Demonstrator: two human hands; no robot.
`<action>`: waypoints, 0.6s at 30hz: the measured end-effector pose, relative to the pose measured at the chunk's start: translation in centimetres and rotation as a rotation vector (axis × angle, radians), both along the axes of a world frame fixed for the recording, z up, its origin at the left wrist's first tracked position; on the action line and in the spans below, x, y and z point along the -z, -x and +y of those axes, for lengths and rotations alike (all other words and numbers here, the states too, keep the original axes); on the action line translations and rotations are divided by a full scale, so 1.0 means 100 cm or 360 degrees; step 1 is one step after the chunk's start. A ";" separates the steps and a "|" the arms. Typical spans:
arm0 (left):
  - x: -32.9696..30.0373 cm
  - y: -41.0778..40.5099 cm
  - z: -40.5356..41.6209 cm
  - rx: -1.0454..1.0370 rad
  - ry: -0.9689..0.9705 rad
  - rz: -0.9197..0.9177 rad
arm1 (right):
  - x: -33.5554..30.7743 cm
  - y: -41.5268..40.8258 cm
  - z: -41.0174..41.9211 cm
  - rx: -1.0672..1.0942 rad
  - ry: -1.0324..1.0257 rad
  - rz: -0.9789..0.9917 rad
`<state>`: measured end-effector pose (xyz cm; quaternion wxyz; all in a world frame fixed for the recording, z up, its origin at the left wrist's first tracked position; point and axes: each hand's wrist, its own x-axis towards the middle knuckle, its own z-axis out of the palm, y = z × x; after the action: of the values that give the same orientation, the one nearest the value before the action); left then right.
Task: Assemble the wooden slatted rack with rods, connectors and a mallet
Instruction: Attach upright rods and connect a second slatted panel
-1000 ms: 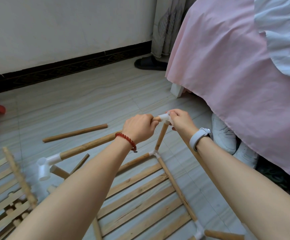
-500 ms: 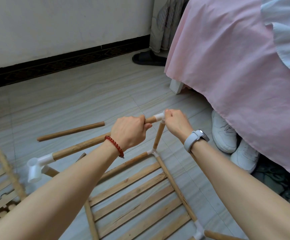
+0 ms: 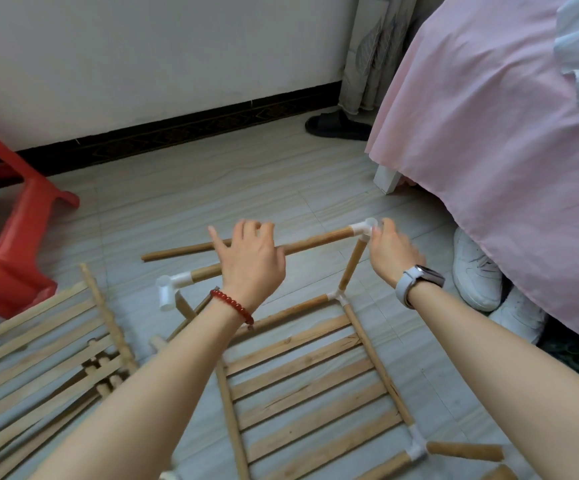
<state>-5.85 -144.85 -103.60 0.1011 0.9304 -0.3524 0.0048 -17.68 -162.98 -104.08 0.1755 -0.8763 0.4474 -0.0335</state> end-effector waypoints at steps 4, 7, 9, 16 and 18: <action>-0.006 -0.022 0.069 -0.0581 -0.0009 0.0195 | 0.002 0.008 0.023 0.0027 0.0132 0.0141; -0.003 -0.029 0.098 -0.0875 0.0329 0.0850 | 0.002 0.002 0.033 0.0137 0.0119 0.0178; -0.001 -0.033 0.105 -0.0886 0.0568 0.1144 | 0.001 -0.006 0.038 0.0175 0.0114 0.0180; 0.004 -0.047 0.108 -0.0946 0.0885 0.1265 | 0.001 -0.033 0.034 0.0101 0.0158 0.0173; 0.007 -0.051 0.108 -0.1026 0.1035 0.1269 | 0.001 -0.047 0.028 0.0012 0.0148 0.0140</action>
<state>-0.79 -134.03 -104.27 0.4978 0.8418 0.0316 -0.2063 -12.95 -160.16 -104.22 0.1147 -0.8825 0.4559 -0.0164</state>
